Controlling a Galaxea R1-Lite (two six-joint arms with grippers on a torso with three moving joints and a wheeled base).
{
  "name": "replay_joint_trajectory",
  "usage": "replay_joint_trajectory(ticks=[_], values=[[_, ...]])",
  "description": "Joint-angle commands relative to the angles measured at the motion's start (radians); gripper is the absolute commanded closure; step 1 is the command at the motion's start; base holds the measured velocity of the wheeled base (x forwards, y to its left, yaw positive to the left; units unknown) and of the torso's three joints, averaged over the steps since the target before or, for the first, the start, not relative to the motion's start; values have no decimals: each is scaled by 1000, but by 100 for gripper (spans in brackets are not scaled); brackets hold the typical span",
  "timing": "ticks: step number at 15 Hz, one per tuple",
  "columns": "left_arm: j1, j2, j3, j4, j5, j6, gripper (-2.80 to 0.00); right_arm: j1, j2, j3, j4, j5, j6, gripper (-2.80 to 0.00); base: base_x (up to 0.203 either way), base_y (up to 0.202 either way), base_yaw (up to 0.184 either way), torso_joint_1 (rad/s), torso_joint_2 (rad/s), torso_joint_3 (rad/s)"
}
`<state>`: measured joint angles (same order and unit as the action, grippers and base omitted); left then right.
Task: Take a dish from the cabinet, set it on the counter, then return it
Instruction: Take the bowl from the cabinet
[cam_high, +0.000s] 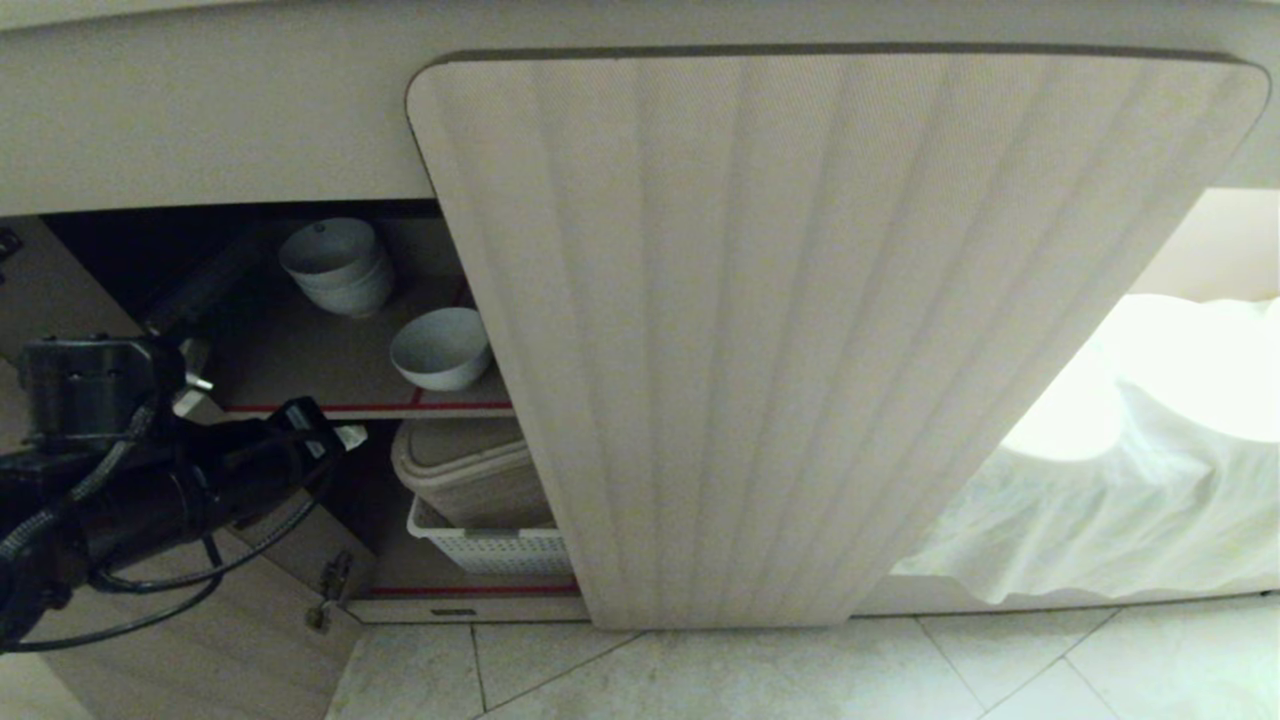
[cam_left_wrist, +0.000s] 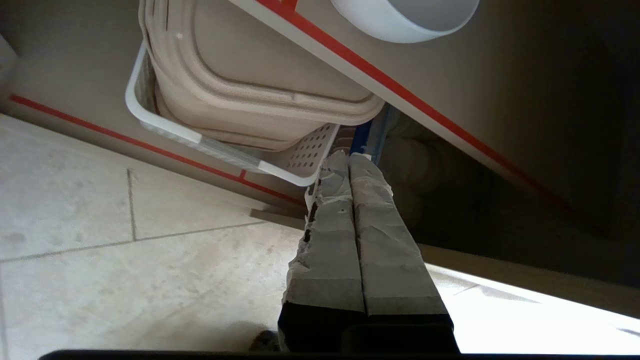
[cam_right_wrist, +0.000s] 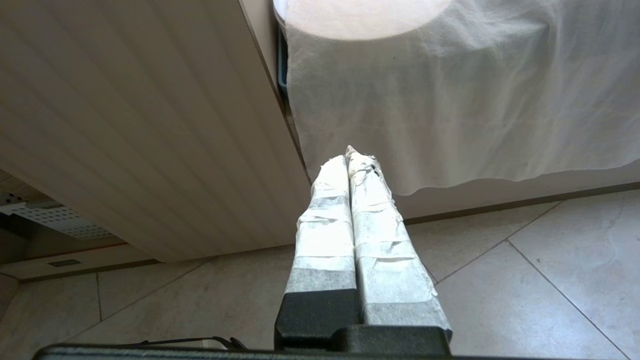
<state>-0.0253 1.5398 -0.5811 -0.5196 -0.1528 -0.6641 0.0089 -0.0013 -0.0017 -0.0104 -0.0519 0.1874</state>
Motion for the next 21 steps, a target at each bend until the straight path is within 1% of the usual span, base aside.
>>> replay_joint_trajectory(ticks=[1, 4, 7, 11, 12, 21], values=[[-1, 6, -4, -9, -1, -16, 0, 0, 1, 0, 0, 0, 1, 0, 0, 0, 0, 0, 0, 0], [-1, 13, -33, -12, -1, -30, 0, 0, 1, 0, 0, 0, 1, 0, 0, 0, 0, 0, 0, 0], [0, 29, -73, -11, -2, -31, 0, 0, 1, 0, 0, 0, 1, 0, 0, 0, 0, 0, 0, 0], [1, 33, -82, -11, -2, -31, 0, 0, 1, 0, 0, 0, 1, 0, 0, 0, 0, 0, 0, 0], [1, 33, -80, -11, -1, -31, -280, 0, 1, 0, 0, 0, 1, 0, 0, 0, 0, 0, 0, 0], [12, 61, -83, -11, 0, -30, -280, 1, 1, 0, 0, 0, 1, 0, 0, 0, 0, 0, 0, 0]])
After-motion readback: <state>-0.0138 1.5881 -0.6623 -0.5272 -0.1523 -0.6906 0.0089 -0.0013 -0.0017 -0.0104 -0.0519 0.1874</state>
